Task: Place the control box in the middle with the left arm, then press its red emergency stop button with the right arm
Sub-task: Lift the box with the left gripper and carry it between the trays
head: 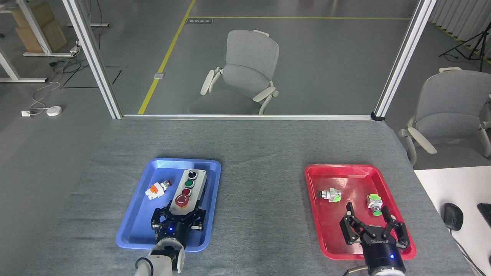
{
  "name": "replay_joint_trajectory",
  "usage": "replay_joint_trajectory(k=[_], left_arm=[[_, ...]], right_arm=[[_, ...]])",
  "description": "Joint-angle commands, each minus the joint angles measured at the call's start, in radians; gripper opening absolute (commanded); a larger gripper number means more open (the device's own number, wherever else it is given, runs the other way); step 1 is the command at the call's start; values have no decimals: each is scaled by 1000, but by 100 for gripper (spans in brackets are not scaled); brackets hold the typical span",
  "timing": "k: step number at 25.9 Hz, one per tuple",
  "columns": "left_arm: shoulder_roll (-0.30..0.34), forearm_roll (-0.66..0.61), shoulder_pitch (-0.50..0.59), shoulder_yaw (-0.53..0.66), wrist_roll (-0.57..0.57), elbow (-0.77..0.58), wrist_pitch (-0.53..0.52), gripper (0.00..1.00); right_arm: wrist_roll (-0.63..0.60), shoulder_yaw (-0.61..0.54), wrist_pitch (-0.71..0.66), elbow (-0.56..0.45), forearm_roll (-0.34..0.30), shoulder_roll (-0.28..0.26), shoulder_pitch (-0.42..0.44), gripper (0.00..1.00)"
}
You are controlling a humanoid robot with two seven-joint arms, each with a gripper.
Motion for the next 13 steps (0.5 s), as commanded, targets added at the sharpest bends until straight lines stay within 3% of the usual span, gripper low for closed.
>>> replay_joint_trajectory(k=[1, 2, 8, 13], left_arm=[[13, 25, 4, 1, -3, -10, -57, 9], [17, 34, 4, 1, 0, -15, -74, 0], [90, 267, 18, 4, 2, -150, -133, 0], [96, 287, 63, -5, -7, -300, -120, 0]], right_arm=[[-1, 5, 0, 3, 7, 1, 0, 99], [-1, 5, 0, 3, 7, 1, -2, 99], [-1, 6, 2, 3, 7, -2, 0, 99], [-1, 6, 6, 3, 9, -5, 0, 99]])
